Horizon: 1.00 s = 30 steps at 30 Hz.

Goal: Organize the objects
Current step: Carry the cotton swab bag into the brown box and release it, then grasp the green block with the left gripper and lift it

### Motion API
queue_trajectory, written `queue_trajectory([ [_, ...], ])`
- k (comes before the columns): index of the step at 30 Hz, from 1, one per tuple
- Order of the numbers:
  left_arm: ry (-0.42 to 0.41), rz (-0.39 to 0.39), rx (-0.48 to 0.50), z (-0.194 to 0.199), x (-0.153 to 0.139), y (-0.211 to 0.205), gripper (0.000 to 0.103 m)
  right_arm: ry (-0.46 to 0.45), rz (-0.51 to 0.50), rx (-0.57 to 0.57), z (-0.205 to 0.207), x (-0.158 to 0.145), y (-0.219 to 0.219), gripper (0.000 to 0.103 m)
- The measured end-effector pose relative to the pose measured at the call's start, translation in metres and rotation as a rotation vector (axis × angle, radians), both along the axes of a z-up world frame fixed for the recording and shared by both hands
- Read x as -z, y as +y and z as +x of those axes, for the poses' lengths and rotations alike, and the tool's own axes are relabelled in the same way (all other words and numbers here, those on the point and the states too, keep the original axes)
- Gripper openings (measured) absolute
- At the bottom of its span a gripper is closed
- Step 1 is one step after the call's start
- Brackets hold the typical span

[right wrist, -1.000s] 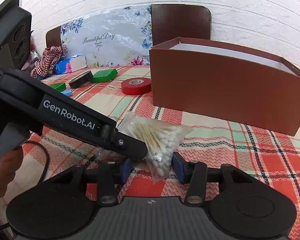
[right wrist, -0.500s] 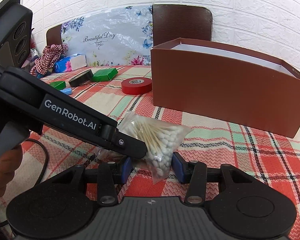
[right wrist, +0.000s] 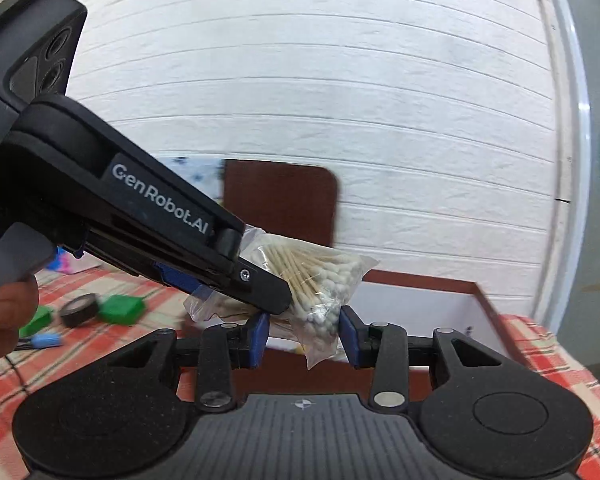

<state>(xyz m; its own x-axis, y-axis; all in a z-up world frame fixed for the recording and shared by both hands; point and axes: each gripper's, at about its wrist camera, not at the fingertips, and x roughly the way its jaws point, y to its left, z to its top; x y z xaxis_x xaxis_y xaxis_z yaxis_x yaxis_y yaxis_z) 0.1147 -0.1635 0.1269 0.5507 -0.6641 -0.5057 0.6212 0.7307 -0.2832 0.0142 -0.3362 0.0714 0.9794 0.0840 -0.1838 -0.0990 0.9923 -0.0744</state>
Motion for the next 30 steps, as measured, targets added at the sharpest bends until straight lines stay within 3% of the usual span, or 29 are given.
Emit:
queue_trajectory([
  [3, -0.001, 0.028, 0.032, 0.025, 0.0, -0.045, 0.04, 0.011, -0.011, 0.056, 0.025, 0.002, -0.03, 0.042],
  [4, -0.006, 0.046, 0.035, 0.034, 0.001, -0.063, 0.047, 0.017, -0.015, 0.076, 0.037, 0.003, -0.039, 0.046],
  [5, -0.016, 0.068, 0.036, 0.042, 0.003, -0.08, 0.059, 0.018, -0.025, 0.108, 0.05, 0.006, -0.046, 0.054],
  [6, -0.039, 0.099, 0.022, 0.049, 0.008, -0.095, 0.061, 0.026, -0.038, 0.152, 0.062, 0.01, -0.052, 0.069],
  [8, -0.067, 0.161, -0.013, 0.061, 0.017, -0.114, 0.062, 0.053, -0.043, 0.211, 0.08, 0.018, -0.063, 0.068],
  [9, -0.057, 0.151, -0.012, 0.064, 0.02, -0.117, 0.061, 0.059, -0.022, 0.212, 0.083, 0.021, -0.068, 0.064],
  [13, -0.087, 0.153, -0.025, 0.058, 0.031, -0.114, 0.062, 0.024, 0.072, 0.203, 0.077, 0.04, -0.076, 0.074],
  [15, -0.097, 0.138, -0.048, 0.053, 0.032, -0.106, 0.062, 0.008, 0.079, 0.19, 0.074, 0.042, -0.075, 0.077],
  [19, -0.137, 0.1, -0.065, 0.029, 0.022, -0.084, 0.062, -0.026, 0.092, 0.198, 0.071, 0.043, -0.073, 0.072],
  [24, -0.215, 0.106, -0.145, -0.013, 0.011, -0.028, 0.062, -0.175, 0.057, 0.223, 0.044, 0.033, -0.064, 0.072],
  [27, -0.162, 0.138, -0.251, -0.03, 0.021, 0.02, 0.063, -0.202, 0.043, 0.184, 0.029, 0.026, -0.051, 0.072],
  [30, -0.061, 0.209, -0.385, -0.042, 0.049, 0.068, 0.063, -0.183, 0.057, 0.096, 0.011, 0.025, -0.034, 0.072],
])
